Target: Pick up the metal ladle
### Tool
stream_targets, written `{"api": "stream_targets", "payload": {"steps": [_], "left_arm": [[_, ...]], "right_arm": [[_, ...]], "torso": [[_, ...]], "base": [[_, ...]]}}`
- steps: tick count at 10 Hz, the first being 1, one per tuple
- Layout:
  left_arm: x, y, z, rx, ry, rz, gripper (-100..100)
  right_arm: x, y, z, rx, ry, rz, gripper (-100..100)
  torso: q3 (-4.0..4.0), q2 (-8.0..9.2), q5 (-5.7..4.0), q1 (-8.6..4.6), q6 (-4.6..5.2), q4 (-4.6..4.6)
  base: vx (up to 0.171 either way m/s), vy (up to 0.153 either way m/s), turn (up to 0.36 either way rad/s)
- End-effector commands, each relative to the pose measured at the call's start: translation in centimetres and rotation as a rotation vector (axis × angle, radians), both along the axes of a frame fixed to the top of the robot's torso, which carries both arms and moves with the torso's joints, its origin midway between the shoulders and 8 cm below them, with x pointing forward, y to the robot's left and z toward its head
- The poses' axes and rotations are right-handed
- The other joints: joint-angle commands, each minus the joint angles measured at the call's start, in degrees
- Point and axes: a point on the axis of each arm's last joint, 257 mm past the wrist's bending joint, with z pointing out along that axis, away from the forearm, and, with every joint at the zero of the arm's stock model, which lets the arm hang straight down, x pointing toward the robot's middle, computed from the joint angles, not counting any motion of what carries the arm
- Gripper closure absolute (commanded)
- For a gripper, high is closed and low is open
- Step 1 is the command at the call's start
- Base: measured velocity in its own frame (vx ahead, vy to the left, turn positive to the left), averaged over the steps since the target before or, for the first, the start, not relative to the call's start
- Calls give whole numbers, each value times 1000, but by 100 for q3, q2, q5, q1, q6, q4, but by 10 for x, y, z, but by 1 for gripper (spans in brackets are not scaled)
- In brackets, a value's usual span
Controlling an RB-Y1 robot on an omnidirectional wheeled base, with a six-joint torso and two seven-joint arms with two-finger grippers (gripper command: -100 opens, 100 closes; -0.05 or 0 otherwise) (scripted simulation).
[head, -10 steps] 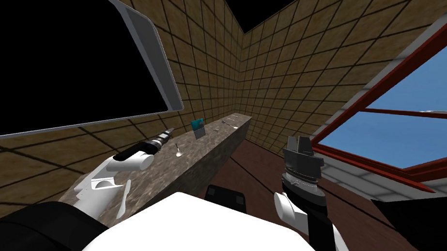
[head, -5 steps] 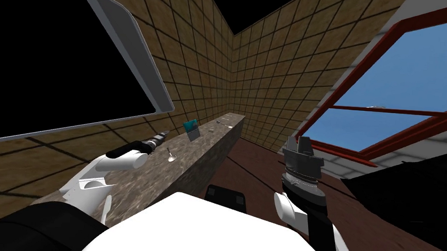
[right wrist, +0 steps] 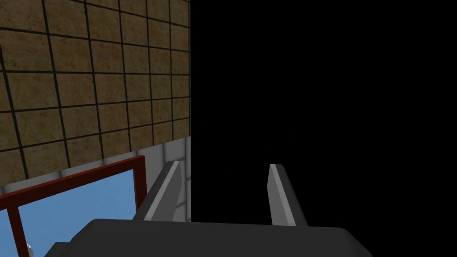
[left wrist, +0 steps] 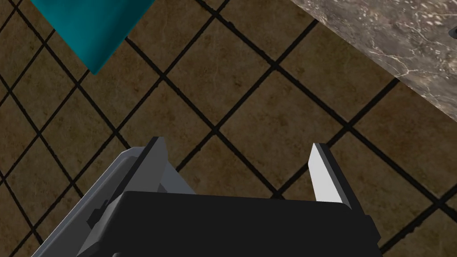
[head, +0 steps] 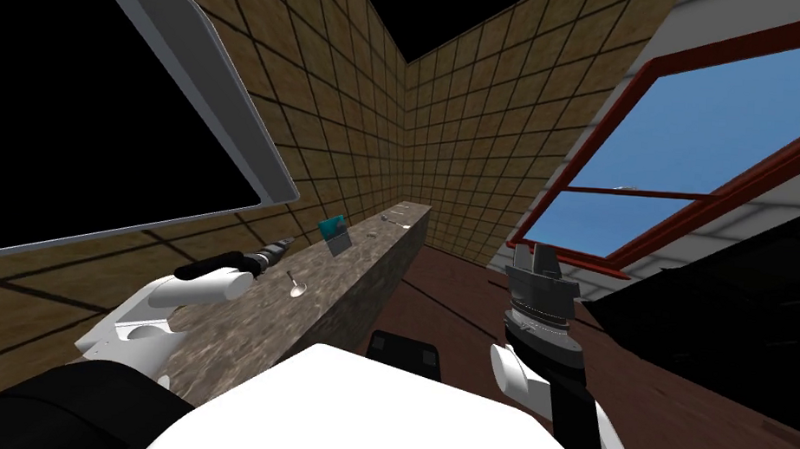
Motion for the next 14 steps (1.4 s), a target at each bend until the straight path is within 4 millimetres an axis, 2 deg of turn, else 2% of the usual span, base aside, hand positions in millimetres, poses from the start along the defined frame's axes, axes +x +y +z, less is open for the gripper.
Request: {"api": "stream_targets", "payload": {"steps": [1,2,3,4,5,6,7,9,10,11,12,13,14], "left_arm": [[-6,10,-7,-7,45,22,-100],[-7,10,-9,-11,53,25,-100],[-22,28,-12,-10,99,59,-100],[-25,28,-18,-22,123,66,-100],[-39,45,-19,-19,157,96,-100],[-44,45,-27,-36,189,105,-100],[-59,60,-29,-37,224,135,-100],[-65,59,-37,-57,259,144,-100],[-81,72,-40,-64,297,174,-100],[-86,71,-46,-80,323,180,-100],[-103,83,-50,-89,360,208,-100],[-108,81,-55,-105,385,214,-100],[-124,91,-60,-118,421,240,-100]], "right_arm": [[0,0,0,0,0,0,0],[0,0,0,0,0,0,0],[0,0,0,0,0,0,0],[0,0,0,0,0,0,0],[0,0,0,0,0,0,0],[0,0,0,0,0,0,0],[0,0,0,0,0,0,0],[0,0,0,0,0,0,0],[0,0,0,0,0,0,0],[0,0,0,0,0,0,0],[0,0,0,0,0,0,0],[0,0,0,0,0,0,0],[0,0,0,0,0,0,0]], "torso": [[0,0,0,0,0,0],[0,-1,1,2,-5,0],[0,0,1,1,-8,0],[-1,-1,0,2,1,0],[0,-1,2,5,-8,0],[0,0,1,5,-1,0],[1,1,3,6,-8,1],[1,2,3,7,-9,1],[1,1,2,2,-11,1],[1,2,1,2,-4,1],[1,2,2,4,-7,1],[1,2,3,9,-4,1],[2,2,3,9,-9,1]], "base": [[-4,19,-193],[-3,13,18],[-3,11,-316],[-4,26,-160],[-8,23,-293],[-9,26,-159],[-10,25,-312],[-9,22,-31],[-9,14,-227],[-12,23,-181],[-16,33,-253],[-16,32,-138],[-20,29,-245]]}}
